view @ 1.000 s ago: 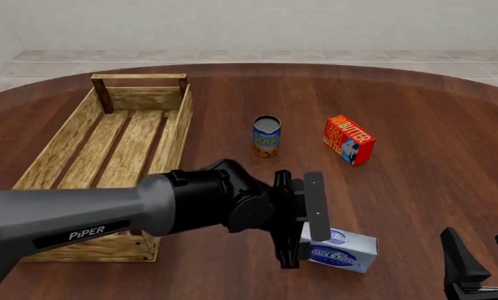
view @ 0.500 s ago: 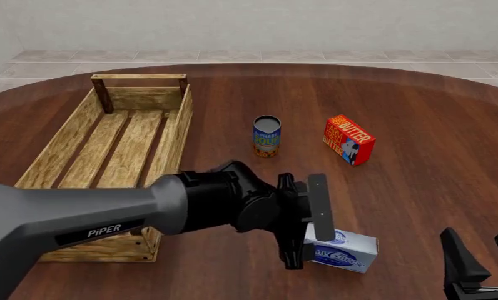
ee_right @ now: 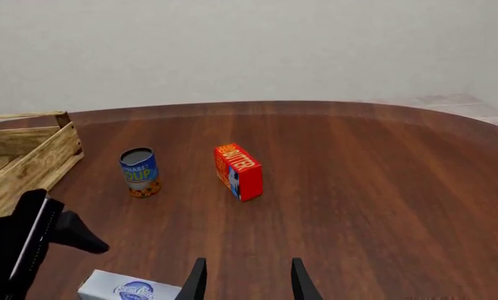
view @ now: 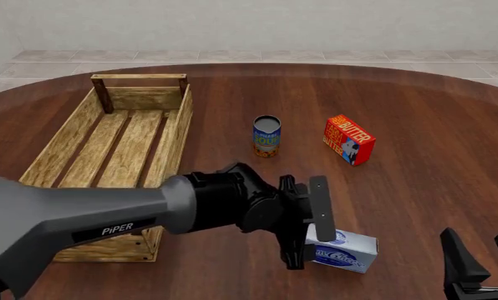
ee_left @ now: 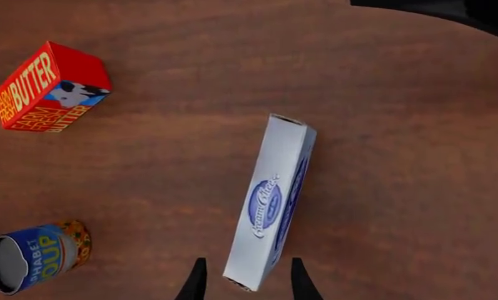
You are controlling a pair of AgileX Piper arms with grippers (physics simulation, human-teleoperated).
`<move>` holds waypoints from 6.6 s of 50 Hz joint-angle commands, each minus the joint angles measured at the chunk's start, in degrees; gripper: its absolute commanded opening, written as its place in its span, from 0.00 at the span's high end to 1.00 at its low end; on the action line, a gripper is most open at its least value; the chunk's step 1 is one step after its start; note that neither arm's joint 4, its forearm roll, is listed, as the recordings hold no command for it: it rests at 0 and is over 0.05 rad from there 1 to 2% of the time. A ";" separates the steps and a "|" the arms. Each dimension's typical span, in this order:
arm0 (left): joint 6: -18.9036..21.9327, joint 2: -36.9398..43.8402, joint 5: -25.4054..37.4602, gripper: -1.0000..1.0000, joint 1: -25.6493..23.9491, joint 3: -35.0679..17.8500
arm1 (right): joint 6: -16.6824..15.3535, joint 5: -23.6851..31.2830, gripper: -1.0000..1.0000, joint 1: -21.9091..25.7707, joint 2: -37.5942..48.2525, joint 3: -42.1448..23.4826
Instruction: Pick up the cream cheese and put it in the tray.
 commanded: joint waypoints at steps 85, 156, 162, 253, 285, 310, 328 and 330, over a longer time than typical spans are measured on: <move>-3.37 7.73 1.12 0.00 0.17 -3.32 | 0.65 0.77 0.00 -0.18 0.00 0.00; -14.33 -14.72 2.64 1.00 4.78 0.49 | 0.51 0.86 0.00 -0.40 0.00 0.00; -15.98 -15.29 3.17 1.00 6.68 0.80 | 0.50 0.87 0.00 -0.47 0.00 0.00; -22.04 -31.35 5.60 1.00 25.75 8.13 | 0.29 0.70 0.00 -0.46 0.01 0.00; -20.48 -33.54 6.65 1.00 32.07 9.83 | 0.25 0.69 0.00 -0.52 0.01 0.00; -21.43 -37.37 7.62 1.00 36.30 11.56 | 0.29 0.82 0.00 -0.62 0.01 0.00; -20.82 -41.52 8.05 1.00 40.65 15.72 | 0.34 0.93 0.00 -0.56 0.01 0.00; -20.61 -41.66 7.97 1.00 40.89 15.99 | 0.33 0.93 0.00 -0.56 0.01 0.00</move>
